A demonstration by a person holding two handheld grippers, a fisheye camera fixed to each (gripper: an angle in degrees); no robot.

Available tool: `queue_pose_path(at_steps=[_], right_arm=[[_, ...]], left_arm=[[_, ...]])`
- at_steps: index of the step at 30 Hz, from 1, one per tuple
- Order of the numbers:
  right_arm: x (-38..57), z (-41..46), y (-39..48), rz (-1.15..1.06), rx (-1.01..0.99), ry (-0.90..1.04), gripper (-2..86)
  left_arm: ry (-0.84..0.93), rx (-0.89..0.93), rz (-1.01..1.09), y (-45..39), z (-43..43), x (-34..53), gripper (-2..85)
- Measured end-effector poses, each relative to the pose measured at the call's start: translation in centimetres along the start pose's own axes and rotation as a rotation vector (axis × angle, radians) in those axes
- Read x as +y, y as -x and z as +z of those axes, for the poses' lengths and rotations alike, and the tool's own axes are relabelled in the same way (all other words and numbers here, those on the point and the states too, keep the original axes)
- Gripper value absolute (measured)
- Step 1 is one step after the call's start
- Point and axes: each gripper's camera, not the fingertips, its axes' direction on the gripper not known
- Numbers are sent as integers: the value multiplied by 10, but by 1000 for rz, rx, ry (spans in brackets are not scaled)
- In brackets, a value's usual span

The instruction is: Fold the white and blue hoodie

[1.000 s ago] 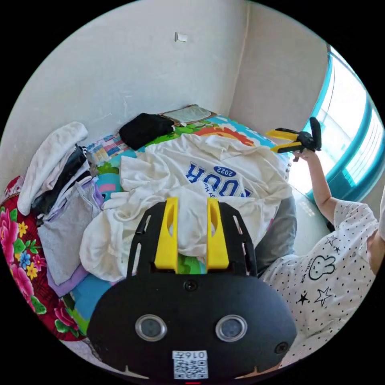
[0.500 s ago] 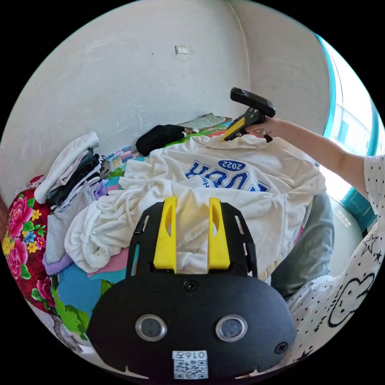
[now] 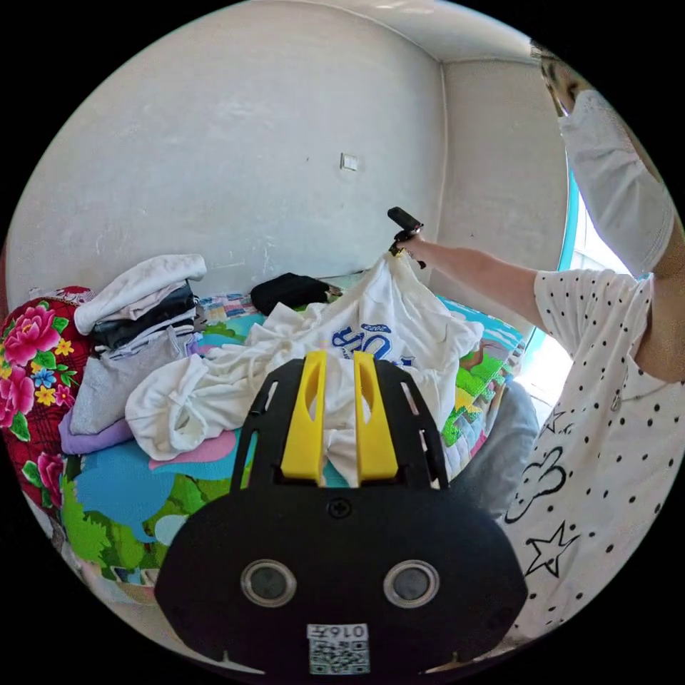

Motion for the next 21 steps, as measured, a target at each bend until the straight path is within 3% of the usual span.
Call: queue_pose_path(at_steps=[3, 7, 11, 14, 19, 21], right_arm=[[10, 24, -6, 22, -33, 103, 67], [69, 5, -5, -109, -137, -79, 80], [177, -28, -23, -299, -402, -118, 136], [256, -39, -51, -367, -537, -31, 164], [350, -49, -103, -329, -545, 5, 172], [372, -49, -113, -321, -562, 20, 157]], left_arm=[[42, 38, 1, -2, 14, -2, 79], [156, 173, 45, -9, 43, -11, 96], [210, 95, -71, 7, 64, -15, 113], [287, 110, -161, 26, 78, -16, 137], [411, 181, -142, 16, 118, -20, 166], [395, 74, -70, -4, 126, -29, 149]])
